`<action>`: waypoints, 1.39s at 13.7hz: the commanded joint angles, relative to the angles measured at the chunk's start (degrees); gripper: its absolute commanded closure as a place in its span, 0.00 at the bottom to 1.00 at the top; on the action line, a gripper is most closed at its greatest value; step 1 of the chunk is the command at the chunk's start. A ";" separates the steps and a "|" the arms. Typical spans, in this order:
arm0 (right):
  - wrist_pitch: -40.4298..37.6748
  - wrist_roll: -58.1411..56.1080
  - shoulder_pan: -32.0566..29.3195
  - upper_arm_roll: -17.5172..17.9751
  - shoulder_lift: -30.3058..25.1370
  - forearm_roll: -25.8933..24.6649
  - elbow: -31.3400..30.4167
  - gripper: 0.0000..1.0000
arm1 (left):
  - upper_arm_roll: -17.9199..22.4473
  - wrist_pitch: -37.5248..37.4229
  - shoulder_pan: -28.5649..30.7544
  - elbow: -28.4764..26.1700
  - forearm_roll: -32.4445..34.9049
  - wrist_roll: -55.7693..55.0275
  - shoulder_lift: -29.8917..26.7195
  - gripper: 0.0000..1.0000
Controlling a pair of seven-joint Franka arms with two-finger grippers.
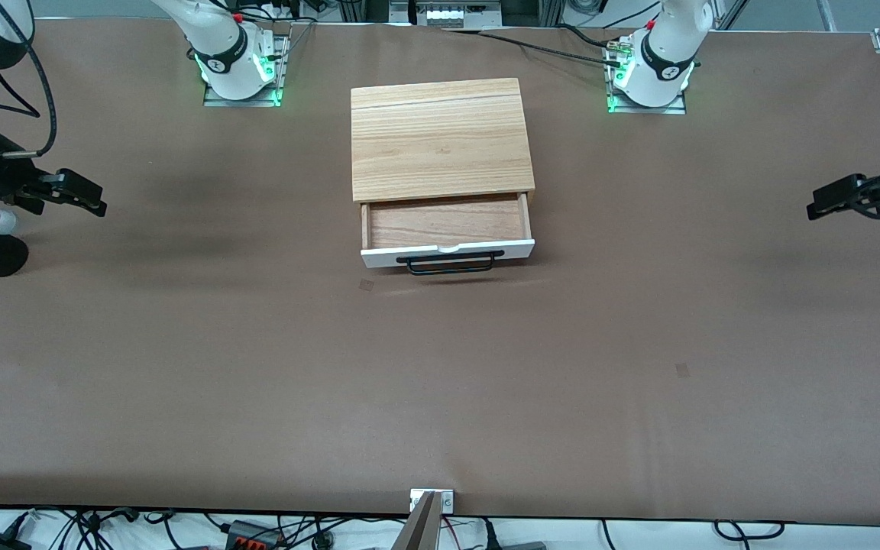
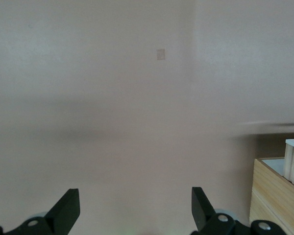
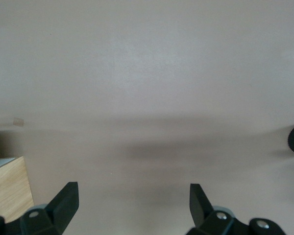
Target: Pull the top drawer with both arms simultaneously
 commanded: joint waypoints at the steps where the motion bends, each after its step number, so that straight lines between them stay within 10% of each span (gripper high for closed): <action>1: 0.73 -1.91 -0.17 0.27 -0.47 -0.62 -1.25 0.00 | 3.50 1.29 -3.24 -3.72 -0.93 1.75 -4.49 0.00; 19: -1.03 -1.92 -2.28 2.47 -0.74 -0.27 -0.55 0.00 | 3.07 2.60 -3.06 -8.82 -1.10 -2.20 -7.14 0.00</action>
